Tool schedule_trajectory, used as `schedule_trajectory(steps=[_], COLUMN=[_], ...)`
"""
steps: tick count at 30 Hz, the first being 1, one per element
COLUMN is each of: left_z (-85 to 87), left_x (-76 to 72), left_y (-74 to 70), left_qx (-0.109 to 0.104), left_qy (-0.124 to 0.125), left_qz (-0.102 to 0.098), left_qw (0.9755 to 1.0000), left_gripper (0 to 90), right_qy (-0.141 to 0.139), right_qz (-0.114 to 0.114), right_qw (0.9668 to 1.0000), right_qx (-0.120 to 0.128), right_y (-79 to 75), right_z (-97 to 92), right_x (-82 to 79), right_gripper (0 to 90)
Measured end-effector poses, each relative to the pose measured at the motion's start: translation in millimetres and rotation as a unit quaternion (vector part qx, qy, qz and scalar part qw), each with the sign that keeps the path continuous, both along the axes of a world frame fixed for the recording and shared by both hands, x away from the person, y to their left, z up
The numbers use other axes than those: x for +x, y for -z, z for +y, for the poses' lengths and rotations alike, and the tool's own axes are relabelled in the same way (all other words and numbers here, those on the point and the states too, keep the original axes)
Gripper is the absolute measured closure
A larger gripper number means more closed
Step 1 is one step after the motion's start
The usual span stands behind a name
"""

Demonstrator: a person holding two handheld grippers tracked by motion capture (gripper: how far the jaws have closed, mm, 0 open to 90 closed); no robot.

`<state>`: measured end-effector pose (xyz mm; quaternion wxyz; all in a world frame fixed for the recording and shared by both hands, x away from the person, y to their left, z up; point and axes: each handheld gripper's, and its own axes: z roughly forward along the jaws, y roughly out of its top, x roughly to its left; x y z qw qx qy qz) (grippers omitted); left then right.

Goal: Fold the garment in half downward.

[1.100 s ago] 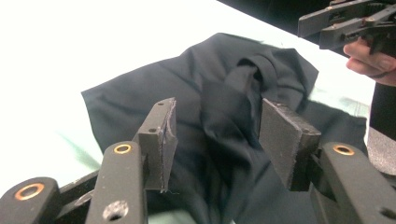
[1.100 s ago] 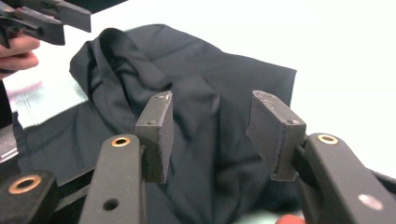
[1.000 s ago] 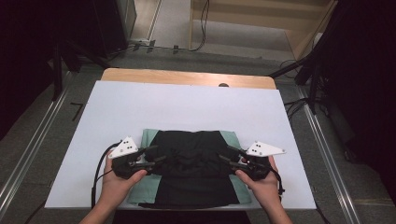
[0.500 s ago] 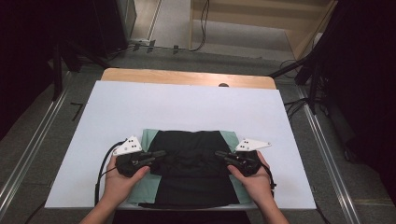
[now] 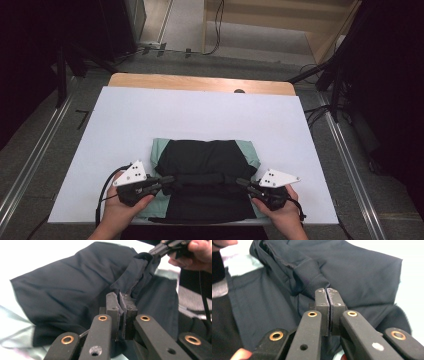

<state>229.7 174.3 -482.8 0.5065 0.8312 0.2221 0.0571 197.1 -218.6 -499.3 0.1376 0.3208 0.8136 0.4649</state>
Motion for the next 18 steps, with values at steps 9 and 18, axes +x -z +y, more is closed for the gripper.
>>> schedule_trajectory(steps=[9,18], left_z=[-4.8,-7.8], left_x=[-26.4,-40.0], left_y=[10.4,16.6], left_qx=[0.041,0.069], left_qy=[0.034,0.054], left_qz=[-0.003,-0.002], left_qw=[0.9986,0.9962], left_gripper=[86.5,86.5], right_qy=[-0.014,-0.024], right_qz=[0.010,0.010], right_qw=[0.9997,0.9989], right_qx=[-0.020,-0.040], right_y=[13.3,19.5], right_z=[-2.5,-0.9], right_x=[-21.7,-29.9], right_gripper=[86.6,86.6])
